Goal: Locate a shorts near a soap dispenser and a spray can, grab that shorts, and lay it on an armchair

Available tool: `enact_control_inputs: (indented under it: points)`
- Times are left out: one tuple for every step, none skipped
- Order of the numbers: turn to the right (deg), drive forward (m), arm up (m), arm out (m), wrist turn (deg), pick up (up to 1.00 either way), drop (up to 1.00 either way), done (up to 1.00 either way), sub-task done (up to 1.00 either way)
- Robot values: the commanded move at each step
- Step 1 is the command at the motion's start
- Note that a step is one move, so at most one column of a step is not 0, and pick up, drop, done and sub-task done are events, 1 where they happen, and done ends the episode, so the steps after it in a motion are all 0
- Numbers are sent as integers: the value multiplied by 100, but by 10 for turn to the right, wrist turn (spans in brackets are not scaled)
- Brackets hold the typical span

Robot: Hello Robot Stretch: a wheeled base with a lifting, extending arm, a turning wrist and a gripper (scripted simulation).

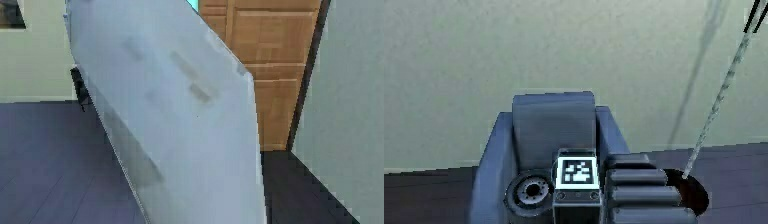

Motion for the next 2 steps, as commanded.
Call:
enact_control_inputs:
  points:
    - [300, 0, 0, 0, 0, 0, 0, 0, 0]
    - [0, 0, 0, 48, 0, 0, 0, 0, 0]
